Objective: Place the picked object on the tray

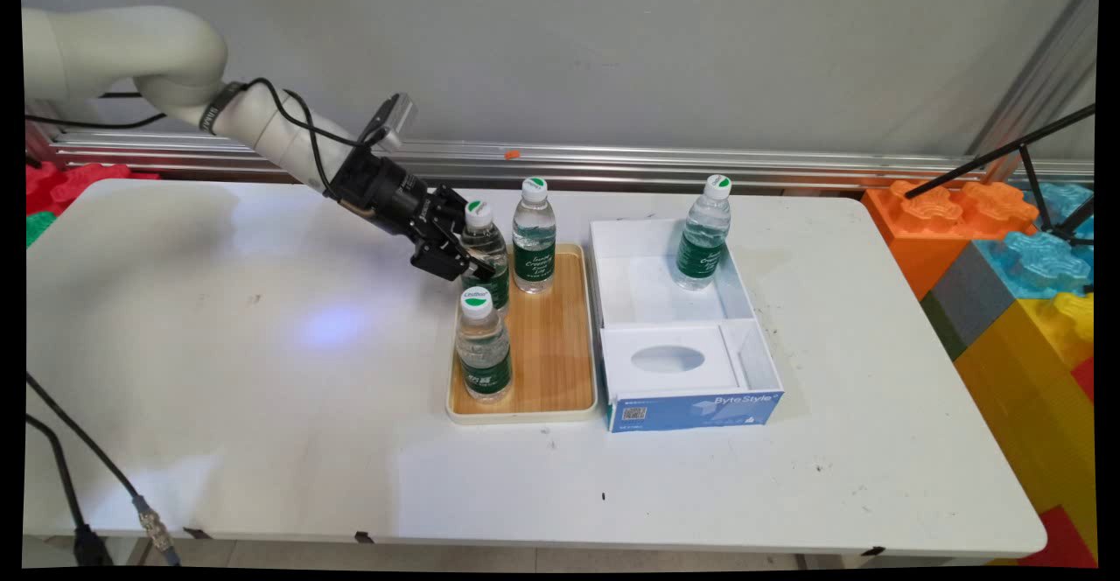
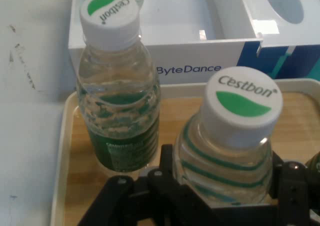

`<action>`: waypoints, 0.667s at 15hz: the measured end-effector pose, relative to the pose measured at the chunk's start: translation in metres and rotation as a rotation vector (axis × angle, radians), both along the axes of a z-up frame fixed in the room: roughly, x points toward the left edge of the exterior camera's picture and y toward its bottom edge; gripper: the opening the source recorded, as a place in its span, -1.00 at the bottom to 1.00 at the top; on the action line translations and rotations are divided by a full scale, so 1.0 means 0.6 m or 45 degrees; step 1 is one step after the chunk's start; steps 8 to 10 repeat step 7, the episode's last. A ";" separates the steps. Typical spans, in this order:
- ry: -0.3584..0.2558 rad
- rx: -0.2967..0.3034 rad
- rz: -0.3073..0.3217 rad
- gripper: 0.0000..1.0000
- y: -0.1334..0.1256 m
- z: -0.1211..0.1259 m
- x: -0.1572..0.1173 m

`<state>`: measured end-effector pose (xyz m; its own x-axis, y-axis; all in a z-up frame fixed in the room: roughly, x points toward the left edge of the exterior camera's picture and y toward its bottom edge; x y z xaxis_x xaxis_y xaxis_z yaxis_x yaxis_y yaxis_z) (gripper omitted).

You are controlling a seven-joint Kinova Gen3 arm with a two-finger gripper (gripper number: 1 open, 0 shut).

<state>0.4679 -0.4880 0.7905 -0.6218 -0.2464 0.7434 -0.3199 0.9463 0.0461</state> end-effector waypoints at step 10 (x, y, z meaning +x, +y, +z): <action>-0.005 -0.029 -0.050 1.00 -0.004 -0.019 -0.004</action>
